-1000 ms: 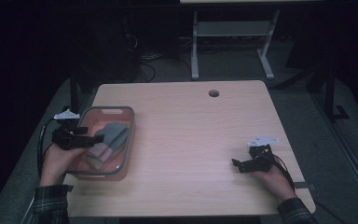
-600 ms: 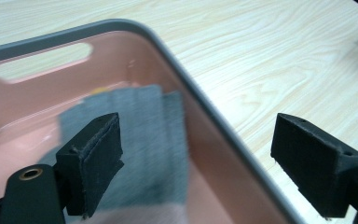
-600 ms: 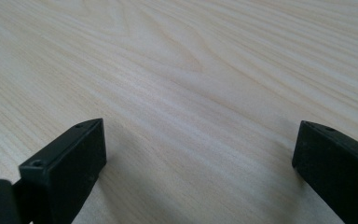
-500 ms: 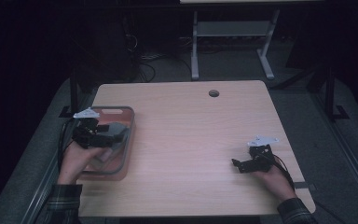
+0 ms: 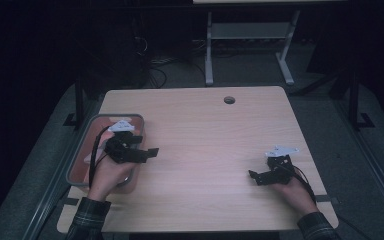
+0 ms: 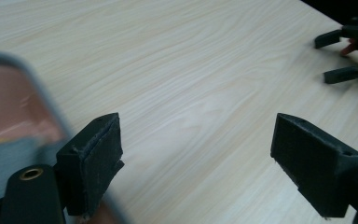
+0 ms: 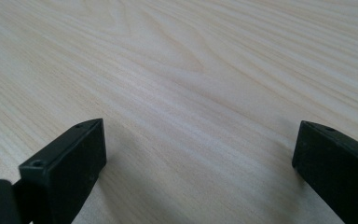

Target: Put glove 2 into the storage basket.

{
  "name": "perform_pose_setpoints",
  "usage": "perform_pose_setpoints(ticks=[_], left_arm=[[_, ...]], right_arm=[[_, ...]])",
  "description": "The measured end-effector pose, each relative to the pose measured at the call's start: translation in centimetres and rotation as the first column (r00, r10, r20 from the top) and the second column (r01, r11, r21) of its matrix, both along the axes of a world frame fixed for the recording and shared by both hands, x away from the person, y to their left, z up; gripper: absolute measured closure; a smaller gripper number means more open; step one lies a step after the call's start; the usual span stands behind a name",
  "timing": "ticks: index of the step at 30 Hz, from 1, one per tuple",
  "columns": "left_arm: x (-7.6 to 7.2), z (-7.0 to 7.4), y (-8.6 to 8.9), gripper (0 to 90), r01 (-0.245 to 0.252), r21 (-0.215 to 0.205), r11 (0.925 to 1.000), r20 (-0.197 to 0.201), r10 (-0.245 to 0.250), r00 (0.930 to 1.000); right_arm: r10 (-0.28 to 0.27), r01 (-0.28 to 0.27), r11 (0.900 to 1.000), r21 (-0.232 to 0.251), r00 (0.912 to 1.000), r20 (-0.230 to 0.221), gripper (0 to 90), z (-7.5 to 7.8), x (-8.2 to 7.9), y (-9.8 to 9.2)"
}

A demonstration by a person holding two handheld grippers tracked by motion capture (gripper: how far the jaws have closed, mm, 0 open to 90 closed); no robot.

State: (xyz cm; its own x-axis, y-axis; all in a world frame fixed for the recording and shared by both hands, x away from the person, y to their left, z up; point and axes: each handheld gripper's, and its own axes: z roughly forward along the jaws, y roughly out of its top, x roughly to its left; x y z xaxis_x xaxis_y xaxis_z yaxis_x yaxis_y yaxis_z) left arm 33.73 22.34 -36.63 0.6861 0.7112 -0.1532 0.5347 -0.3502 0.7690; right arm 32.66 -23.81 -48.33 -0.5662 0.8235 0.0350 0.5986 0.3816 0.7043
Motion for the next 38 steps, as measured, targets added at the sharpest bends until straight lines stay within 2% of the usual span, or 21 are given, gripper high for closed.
perform_pose_setpoints(ticks=[7,8,12,13,18,21,24,26,28,33,35,38], left_arm=[[-0.9,-1.2,-3.5,15.7,0.067,0.02,0.9976,-0.01,-0.067,0.9977],[-1.1,-1.5,-4.0,15.7,0.072,0.014,0.9973,-0.011,-0.072,0.9974],[-1.5,-2.7,-5.9,15.7,0.123,0.045,0.9914,-0.023,-0.122,0.9923],[-1.7,-3.1,-6.4,15.7,0.125,0.039,0.9914,-0.024,-0.124,0.992],[-2.1,-5.2,-7.7,15.7,0.156,0.063,0.9858,-0.011,-0.155,0.9878],[-2.2,-6.8,-8.4,15.7,0.164,0.111,0.9803,0.016,-0.167,0.9859],[-2.2,-7.9,-8.7,15.7,0.181,0.131,0.9748,-0.003,-0.182,0.9833],[-2.3,-8.8,-9.1,15.7,0.184,0.146,0.9721,0.002,-0.186,0.9826],[-2.4,-9.3,-9.5,15.7,0.201,0.17,0.9647,-0.008,-0.203,0.9792],[-2.3,-10.1,-10.0,15.6,0.208,0.221,0.9528,-0.029,-0.207,0.9779],[-2.4,-10.3,-10.2,14.3,0.213,0.231,0.9492,-0.029,-0.212,0.9767],[-2.4,-10.4,-10.3,13.7,0.216,0.23,0.949,-0.027,-0.215,0.9762]], right_arm=[[0.003,-0.003,1.0,0.005,1.0,-0.001,2.4,0.0,0.0,0.0],[0.004,-0.004,1.0,0.004,1.0,-0.001,2.4,0.0,0.0,0.0],[0.006,-0.006,1.0,0.004,1.0,0.0,2.4,0.0,0.0,0.1],[0.006,-0.006,1.0,0.004,1.0,0.0,2.4,0.0,0.0,0.1],[0.007,-0.007,1.0,0.005,1.0,-0.002,2.4,0.0,0.0,0.1],[0.007,-0.007,1.0,0.005,1.0,-0.001,2.4,0.0,0.0,0.1],[0.007,-0.007,1.0,0.005,1.0,-0.001,2.4,0.0,0.0,0.1],[0.007,-0.007,1.0,0.005,1.0,-0.001,2.4,0.0,0.0,0.1],[0.007,-0.007,1.0,0.005,1.0,-0.001,2.4,0.0,0.0,0.1],[0.009,-0.009,1.0,0.005,1.0,-0.001,2.4,0.0,0.0,0.1],[0.009,-0.009,1.0,0.005,1.0,-0.001,2.4,0.0,0.0,0.1],[0.009,-0.009,1.0,0.005,1.0,-0.001,2.4,0.0,0.0,0.1]])
